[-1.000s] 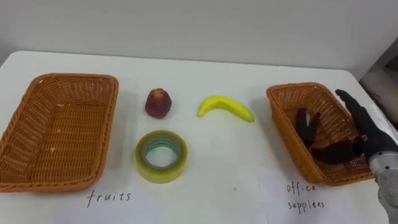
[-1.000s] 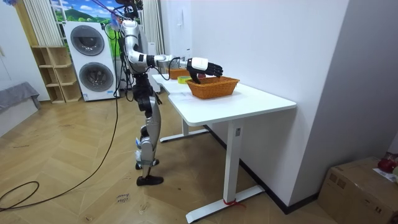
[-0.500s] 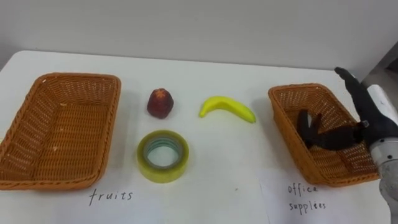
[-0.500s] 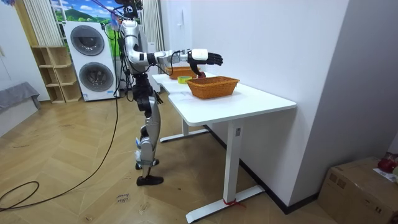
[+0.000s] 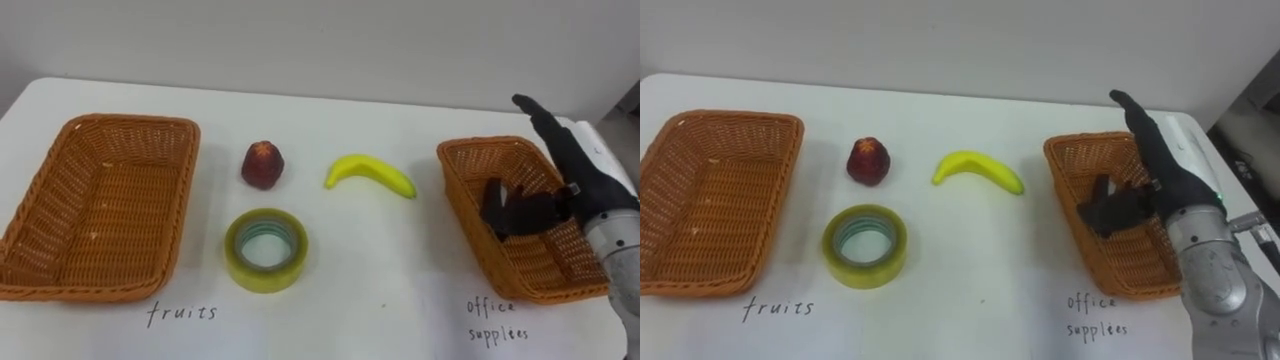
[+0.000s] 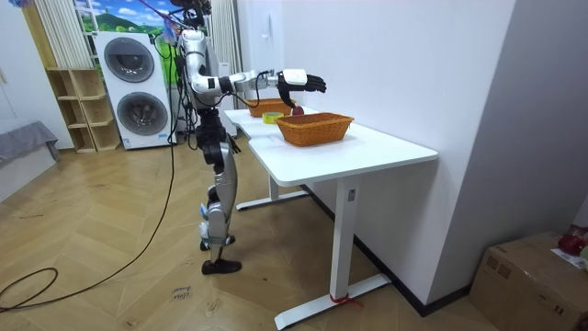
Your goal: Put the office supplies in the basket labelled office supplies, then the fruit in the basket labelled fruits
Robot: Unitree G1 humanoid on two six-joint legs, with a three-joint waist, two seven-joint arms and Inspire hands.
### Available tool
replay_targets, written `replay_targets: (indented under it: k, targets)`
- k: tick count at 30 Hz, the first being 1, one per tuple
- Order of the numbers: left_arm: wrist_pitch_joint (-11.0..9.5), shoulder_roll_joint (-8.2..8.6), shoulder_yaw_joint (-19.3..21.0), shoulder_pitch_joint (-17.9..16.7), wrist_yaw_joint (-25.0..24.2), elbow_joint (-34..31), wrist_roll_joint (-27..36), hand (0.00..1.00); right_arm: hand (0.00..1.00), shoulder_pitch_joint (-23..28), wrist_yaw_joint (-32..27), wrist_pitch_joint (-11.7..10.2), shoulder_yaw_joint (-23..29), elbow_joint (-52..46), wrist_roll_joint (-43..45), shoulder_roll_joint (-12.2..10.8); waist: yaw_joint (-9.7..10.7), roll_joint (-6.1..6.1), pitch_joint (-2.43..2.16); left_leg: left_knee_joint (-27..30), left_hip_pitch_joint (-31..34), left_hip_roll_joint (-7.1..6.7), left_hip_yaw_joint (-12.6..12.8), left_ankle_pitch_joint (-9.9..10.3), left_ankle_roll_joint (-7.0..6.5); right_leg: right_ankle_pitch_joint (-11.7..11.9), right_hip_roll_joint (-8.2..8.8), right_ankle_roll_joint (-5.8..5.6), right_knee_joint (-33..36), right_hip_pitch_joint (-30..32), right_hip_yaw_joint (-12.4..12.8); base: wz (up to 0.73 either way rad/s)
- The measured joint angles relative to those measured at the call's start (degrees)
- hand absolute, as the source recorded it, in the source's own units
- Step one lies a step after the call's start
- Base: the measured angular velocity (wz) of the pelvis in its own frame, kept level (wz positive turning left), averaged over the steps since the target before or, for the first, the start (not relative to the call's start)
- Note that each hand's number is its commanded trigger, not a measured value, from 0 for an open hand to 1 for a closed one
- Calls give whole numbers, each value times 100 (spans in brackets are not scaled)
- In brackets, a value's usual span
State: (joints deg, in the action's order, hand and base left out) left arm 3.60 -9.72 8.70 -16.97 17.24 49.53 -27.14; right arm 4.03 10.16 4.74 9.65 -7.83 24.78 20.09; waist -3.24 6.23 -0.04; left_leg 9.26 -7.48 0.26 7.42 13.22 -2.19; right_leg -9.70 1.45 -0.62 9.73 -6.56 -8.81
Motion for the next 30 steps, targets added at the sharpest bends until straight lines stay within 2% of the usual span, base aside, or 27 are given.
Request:
replay_targets:
  k: [9, 15, 21, 30]
  targets:
    - [-34, 0, -2, 30, -41, 140, 5, 0, 0, -49, -3, -44, -172, -47, -73, -3, -49, 9, 19, 1, 5, -1, -29, 0, 0, 0, -6, 0, -6, -12, -1, 1]
    - [-33, 2, -8, 212, -45, 244, 3, 0, 0, -50, -3, -46, -484, -286, -236, -48, -212, 10, 22, 5, 21, -4, -33, 0, 0, 0, -3, 0, -3, 0, 10, 0]
    - [3, 1, -116, 246, -68, 335, -4, 0, 0, -74, 45, -44, -693, -568, -235, -147, -327, 27, 23, 19, 92, -11, -93, 0, 0, 0, 11, 0, -3, 43, -79, 4]
    - [13, 1, -374, 214, -127, 353, 3, 0, 0, -243, 61, -46, -1115, -569, -213, -287, -342, 23, 30, 45, 186, -15, -211, -1, -1, 0, 14, 0, -4, 86, -147, 7]
